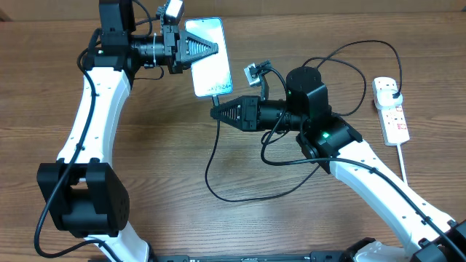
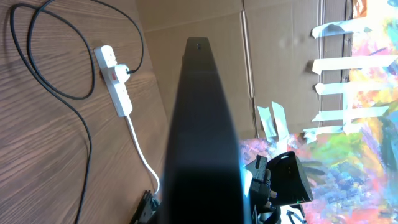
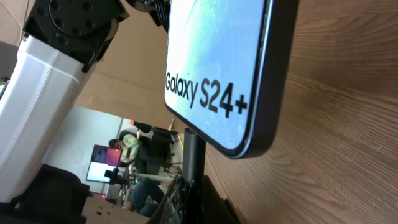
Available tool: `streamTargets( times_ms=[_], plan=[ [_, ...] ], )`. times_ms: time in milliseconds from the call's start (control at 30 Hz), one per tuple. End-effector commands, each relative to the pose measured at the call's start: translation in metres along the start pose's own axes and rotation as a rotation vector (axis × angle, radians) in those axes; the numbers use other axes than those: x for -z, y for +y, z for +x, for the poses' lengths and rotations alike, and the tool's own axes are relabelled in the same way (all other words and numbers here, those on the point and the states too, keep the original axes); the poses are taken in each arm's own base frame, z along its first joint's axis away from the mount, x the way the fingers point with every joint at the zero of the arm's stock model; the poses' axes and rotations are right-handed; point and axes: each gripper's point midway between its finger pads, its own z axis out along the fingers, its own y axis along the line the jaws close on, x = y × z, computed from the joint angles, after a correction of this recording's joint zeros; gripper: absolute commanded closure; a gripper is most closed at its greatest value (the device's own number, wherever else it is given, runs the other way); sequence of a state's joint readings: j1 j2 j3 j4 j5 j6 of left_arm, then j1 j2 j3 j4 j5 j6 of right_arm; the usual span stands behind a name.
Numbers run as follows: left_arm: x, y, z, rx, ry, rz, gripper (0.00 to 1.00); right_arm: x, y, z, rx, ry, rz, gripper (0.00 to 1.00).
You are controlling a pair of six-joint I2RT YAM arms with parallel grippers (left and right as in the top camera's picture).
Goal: Plug charger to phone and switch on socket
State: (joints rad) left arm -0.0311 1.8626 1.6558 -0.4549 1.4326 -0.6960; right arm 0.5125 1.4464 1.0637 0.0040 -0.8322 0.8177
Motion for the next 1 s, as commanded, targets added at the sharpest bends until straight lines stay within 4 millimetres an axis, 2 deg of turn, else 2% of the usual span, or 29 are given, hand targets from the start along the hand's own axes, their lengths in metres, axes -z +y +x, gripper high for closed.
streamTargets(
  times_ms=[0, 500, 833, 900, 933, 967],
  plan=[
    [-0.001, -0.029, 0.015, -0.063, 0.062, 0.073, 0.96, 0.014, -0.004, -0.023, 0.036, -0.1, 0.042, 0.96],
    [0.001, -0.037, 0.022, -0.101, 0.098, 0.12, 0.96, 0.014, 0.001, -0.028, 0.062, -0.12, 0.025, 0.96],
    [-0.001, -0.034, 0.022, -0.096, 0.092, 0.11, 0.96, 0.014, 0.0, -0.028, 0.056, -0.122, 0.031, 0.96],
    [0.001, -0.031, 0.019, -0.096, 0.074, 0.092, 0.96, 0.014, -0.002, -0.027, 0.048, -0.116, 0.037, 0.87],
    [0.003, -0.027, 0.015, -0.097, 0.054, 0.073, 0.96, 0.014, -0.004, -0.025, 0.038, -0.111, 0.046, 0.79],
    [0.004, -0.025, 0.013, -0.096, 0.042, 0.061, 0.96, 0.014, -0.006, -0.024, 0.033, -0.106, 0.051, 0.78]
  ],
)
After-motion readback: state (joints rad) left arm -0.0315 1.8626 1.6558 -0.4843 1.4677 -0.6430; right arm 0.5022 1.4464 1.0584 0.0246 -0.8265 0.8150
